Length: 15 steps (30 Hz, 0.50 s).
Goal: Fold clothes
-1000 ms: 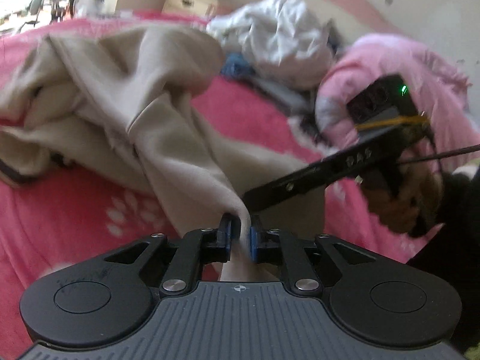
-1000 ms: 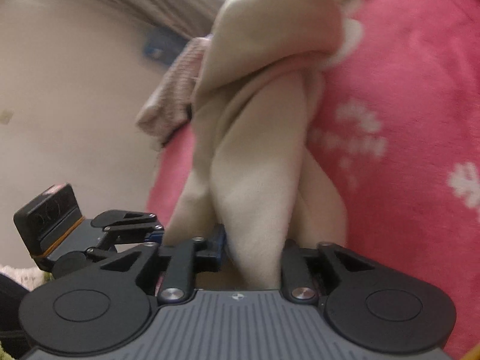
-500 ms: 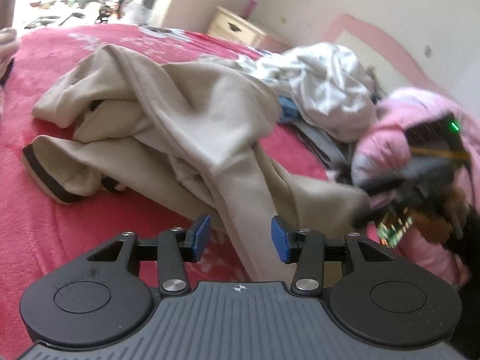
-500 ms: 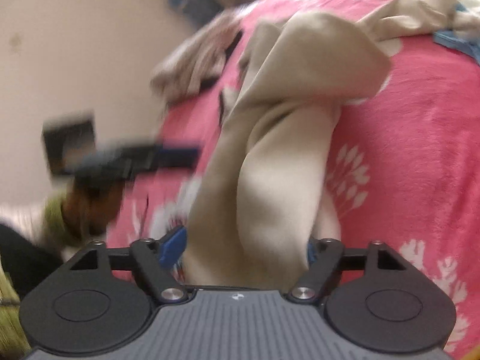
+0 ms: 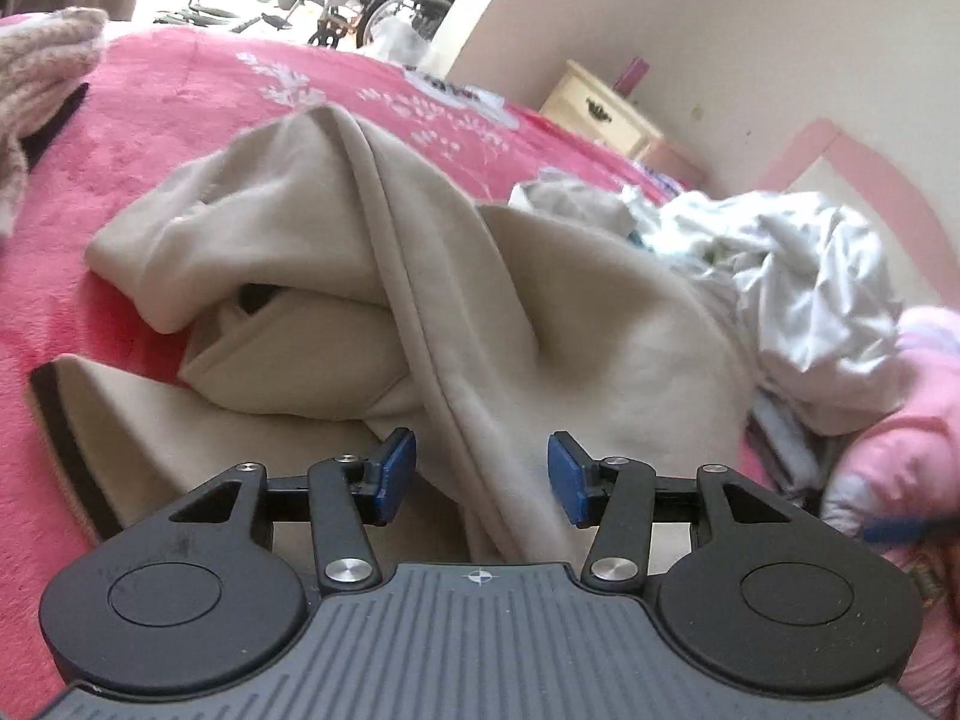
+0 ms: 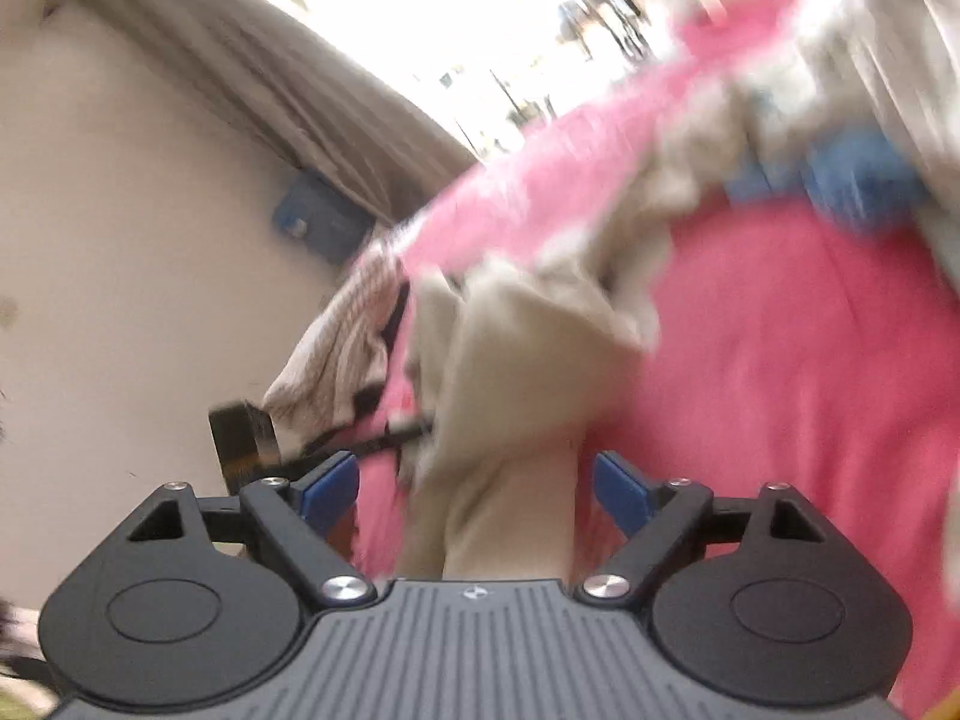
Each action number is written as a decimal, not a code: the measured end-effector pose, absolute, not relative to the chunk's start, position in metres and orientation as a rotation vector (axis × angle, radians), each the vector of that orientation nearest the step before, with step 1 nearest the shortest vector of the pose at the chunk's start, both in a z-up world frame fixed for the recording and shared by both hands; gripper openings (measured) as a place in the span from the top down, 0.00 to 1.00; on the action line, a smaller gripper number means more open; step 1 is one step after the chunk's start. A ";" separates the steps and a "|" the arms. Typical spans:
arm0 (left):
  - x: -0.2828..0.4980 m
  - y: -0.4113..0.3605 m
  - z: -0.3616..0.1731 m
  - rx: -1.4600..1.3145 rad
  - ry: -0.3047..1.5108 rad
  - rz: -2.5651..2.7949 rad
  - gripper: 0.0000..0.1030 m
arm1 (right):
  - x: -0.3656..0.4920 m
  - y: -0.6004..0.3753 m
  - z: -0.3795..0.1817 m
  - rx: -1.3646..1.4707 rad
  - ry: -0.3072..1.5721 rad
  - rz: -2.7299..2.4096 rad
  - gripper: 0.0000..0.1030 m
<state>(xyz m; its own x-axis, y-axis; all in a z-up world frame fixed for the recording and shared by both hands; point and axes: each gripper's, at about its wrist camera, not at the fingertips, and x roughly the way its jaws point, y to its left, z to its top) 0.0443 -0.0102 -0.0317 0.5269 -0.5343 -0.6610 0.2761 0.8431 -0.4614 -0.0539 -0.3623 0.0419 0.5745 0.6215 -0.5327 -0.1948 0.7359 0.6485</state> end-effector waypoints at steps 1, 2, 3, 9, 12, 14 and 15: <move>0.044 -0.015 -0.034 -0.306 0.894 -0.489 0.60 | -0.046 -0.350 0.047 0.517 0.808 0.518 0.11; 0.042 -0.019 -0.036 -0.292 0.881 -0.483 0.66 | -0.037 -0.338 0.051 0.458 0.791 0.517 0.10; 0.039 -0.022 -0.036 -0.280 0.863 -0.475 0.72 | -0.027 -0.326 0.053 0.402 0.777 0.506 0.09; 0.023 -0.030 -0.016 -0.251 0.768 -0.496 0.95 | 0.035 -0.275 0.056 0.251 0.752 0.511 0.07; 0.007 -0.043 0.000 -0.190 0.699 -0.576 0.95 | 0.056 -0.249 0.053 0.150 0.753 0.507 0.02; -0.005 -0.050 0.001 -0.143 0.681 -0.617 0.95 | 0.067 -0.240 0.044 0.114 0.783 0.475 0.02; -0.011 -0.054 0.002 -0.119 0.671 -0.637 0.95 | 0.068 -0.237 0.041 0.127 0.806 0.487 0.02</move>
